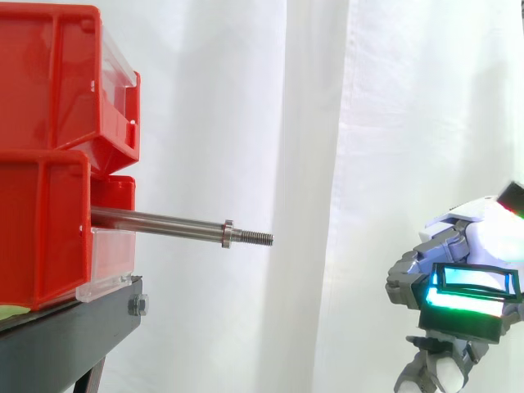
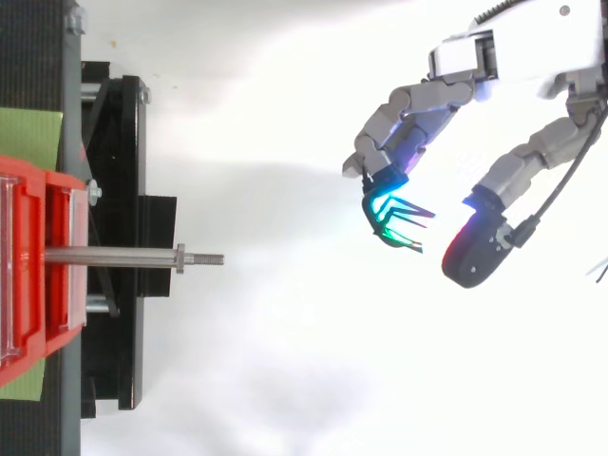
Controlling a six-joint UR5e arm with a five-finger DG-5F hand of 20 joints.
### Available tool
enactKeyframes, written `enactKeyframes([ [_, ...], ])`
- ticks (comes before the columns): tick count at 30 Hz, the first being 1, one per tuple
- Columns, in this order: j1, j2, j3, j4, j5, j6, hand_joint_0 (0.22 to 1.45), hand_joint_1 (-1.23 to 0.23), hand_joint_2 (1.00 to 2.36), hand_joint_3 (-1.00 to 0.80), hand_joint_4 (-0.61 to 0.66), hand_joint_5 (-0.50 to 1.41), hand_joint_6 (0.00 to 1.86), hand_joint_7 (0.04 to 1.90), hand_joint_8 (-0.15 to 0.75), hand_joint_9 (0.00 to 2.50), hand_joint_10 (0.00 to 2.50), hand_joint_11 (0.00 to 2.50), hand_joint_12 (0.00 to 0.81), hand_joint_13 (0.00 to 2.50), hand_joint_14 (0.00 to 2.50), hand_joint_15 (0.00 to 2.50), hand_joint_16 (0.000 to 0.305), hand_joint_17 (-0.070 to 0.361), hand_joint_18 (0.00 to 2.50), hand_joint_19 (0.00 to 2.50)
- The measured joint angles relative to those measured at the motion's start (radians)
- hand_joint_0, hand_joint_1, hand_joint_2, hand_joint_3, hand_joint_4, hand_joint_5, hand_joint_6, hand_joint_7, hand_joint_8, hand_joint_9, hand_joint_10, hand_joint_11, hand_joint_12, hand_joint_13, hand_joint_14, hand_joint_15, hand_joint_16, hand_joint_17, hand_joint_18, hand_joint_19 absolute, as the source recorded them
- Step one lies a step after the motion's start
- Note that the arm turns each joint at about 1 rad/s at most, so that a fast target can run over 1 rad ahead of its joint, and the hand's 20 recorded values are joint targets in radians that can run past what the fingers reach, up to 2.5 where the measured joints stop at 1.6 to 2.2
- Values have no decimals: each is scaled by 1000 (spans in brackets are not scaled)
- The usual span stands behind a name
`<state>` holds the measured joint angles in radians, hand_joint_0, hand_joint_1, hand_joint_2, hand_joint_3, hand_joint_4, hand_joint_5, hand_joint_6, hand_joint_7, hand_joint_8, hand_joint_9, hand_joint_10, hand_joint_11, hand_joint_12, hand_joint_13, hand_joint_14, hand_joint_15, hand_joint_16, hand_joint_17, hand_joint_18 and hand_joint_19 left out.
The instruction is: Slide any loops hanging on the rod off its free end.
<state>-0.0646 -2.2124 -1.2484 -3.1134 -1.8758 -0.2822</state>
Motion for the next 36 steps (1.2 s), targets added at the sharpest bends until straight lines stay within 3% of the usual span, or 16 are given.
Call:
enactKeyframes([
  [4, -3, 0, 0, -3, 0, 0, 473, -555, 1000, -500, 203, -147, 696, 1281, 285, 679, 5, 166, 313, 516, 0, 0, 46, 104, 452, 0],
  [9, -7, 0, 0, -4, -1, 0, 585, -689, 1000, -496, 167, -143, 676, 1416, 257, 679, 6, 175, 280, 501, 0, 0, 40, 90, 415, 9],
  [16, -9, 0, 0, -9, -7, 0, 582, -751, 1015, -331, 146, -172, 764, 1374, 255, 664, 6, 163, 279, 499, 0, 0, 40, 90, 416, 8],
  [24, -9, 0, 0, -11, -8, 0, 615, -824, 1000, -500, 161, -185, 790, 1315, 248, 655, 6, 162, 276, 497, 0, 0, 40, 90, 418, 0],
  [36, -5, 0, 0, -12, -5, 2, 580, -809, 1000, -500, 179, -181, 792, 1297, 254, 674, 8, 173, 278, 516, 0, 0, 40, 91, 440, 0],
])
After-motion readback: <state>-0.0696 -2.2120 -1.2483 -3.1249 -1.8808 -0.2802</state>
